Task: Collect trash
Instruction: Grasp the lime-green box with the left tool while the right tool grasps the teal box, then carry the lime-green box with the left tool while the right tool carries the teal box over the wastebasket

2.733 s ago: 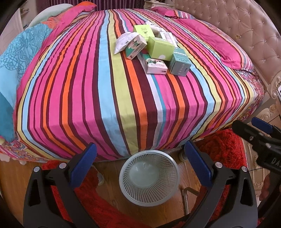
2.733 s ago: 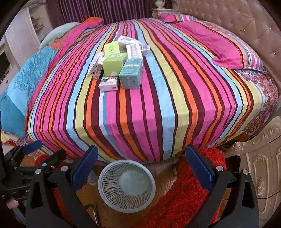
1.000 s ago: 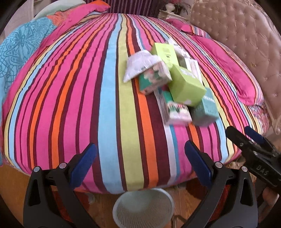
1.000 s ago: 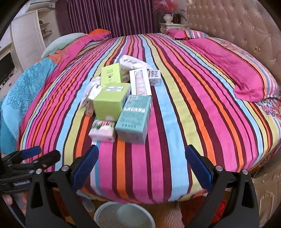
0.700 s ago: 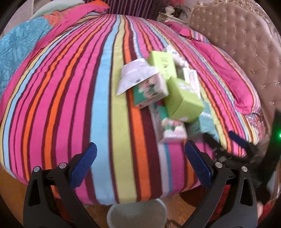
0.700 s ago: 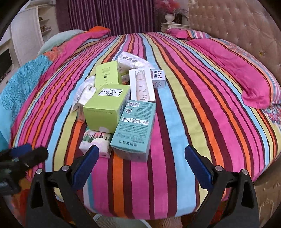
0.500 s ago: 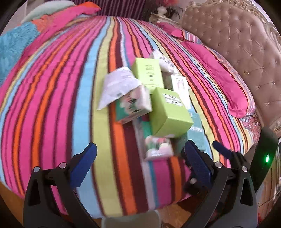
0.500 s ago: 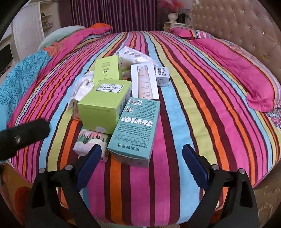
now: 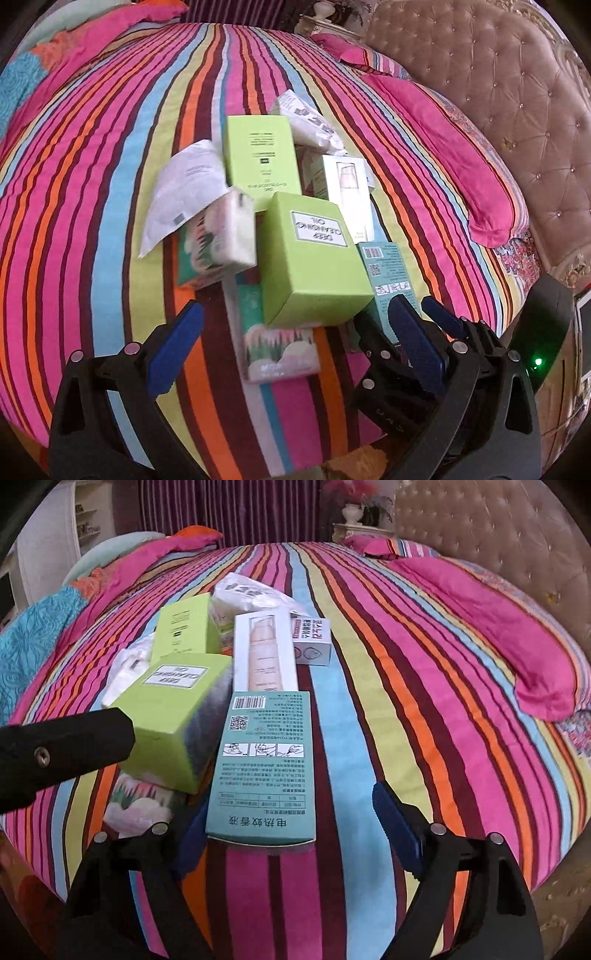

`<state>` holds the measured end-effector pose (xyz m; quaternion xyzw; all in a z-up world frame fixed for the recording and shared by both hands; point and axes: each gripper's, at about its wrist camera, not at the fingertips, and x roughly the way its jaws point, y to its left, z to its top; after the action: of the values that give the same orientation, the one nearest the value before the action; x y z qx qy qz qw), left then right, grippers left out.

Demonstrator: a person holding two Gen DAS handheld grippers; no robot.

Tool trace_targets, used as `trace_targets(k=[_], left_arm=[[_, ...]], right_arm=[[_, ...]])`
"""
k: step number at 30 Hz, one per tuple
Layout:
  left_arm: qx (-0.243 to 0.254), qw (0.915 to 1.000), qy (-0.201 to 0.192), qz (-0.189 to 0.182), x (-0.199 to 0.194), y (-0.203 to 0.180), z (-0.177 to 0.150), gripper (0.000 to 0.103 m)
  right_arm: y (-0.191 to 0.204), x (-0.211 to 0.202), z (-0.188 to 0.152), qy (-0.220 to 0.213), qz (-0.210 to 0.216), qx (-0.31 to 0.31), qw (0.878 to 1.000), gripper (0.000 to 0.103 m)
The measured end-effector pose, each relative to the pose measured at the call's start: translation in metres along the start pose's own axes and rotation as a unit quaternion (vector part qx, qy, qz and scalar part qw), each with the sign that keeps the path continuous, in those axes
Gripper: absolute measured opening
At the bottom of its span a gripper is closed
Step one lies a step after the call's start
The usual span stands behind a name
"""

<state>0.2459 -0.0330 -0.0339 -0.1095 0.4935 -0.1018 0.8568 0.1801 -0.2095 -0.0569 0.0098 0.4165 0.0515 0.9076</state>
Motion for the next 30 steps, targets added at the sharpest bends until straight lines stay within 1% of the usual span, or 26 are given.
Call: trace_targets(k=[1,2,3,6,8,12,13,14,15,16,19,23,27,30], left_arm=[[0.001,1.0,0.002,0.002,0.002,-0.001,0.001,0.097],[0.001,1.0,0.006,0.005,0.005,-0.004,0.002,0.097],[0.001,0.9999,0.009,0.007,0.008,-0.006,0.002,0.097],[0.006,0.9997,0.014,0.02,0.017,-0.012,0.002,0.097],[0.011,0.9994,0.015,0.03,0.021,-0.016,0.001,0.097],[0.019,0.9974,0.02,0.067,0.034,-0.021,0.002,0.097],[0.02,0.9968,0.017,0.075,0.037,-0.021,0.002,0.094],[0.02,0.9967,0.016,0.077,0.038,-0.02,0.001,0.089],[0.019,0.997,0.017,0.072,0.04,-0.02,0.001,0.071],[0.017,0.9977,0.019,0.063,0.042,-0.018,0.001,0.065],[0.011,0.9981,0.015,0.059,0.04,-0.014,0.001,0.064],[0.011,0.9991,0.013,0.039,0.028,-0.014,-0.001,0.063],[0.027,0.9992,0.008,0.03,0.015,-0.018,-0.014,0.063],[0.024,0.9994,0.007,0.023,0.008,-0.018,-0.026,0.063]], right_arm=[[-0.002,0.001,0.0,-0.001,0.0,-0.003,1.0,0.078],[-0.003,0.003,0.0,0.0,0.001,-0.005,1.0,0.075],[-0.005,0.005,0.0,0.004,0.006,-0.009,1.0,0.065],[-0.014,0.012,0.0,0.016,0.027,-0.005,0.999,0.053],[-0.017,0.013,0.0,0.019,0.034,-0.004,0.999,0.047],[-0.018,0.011,-0.001,0.018,0.04,-0.008,0.999,0.046],[-0.019,0.01,-0.002,0.017,0.041,-0.008,0.999,0.046],[-0.019,0.009,-0.002,0.018,0.042,-0.006,0.999,0.046],[-0.021,0.009,-0.002,0.018,0.043,-0.004,0.999,0.046],[-0.022,0.008,-0.004,0.02,0.044,-0.001,0.999,0.046],[-0.025,0.002,-0.007,0.024,0.052,0.01,0.998,0.046],[-0.029,-0.009,-0.01,0.02,0.055,0.024,0.998,0.046],[-0.033,-0.024,-0.017,0.02,0.052,0.037,0.998,0.046],[-0.036,-0.028,-0.024,0.027,0.055,0.047,0.997,0.046]])
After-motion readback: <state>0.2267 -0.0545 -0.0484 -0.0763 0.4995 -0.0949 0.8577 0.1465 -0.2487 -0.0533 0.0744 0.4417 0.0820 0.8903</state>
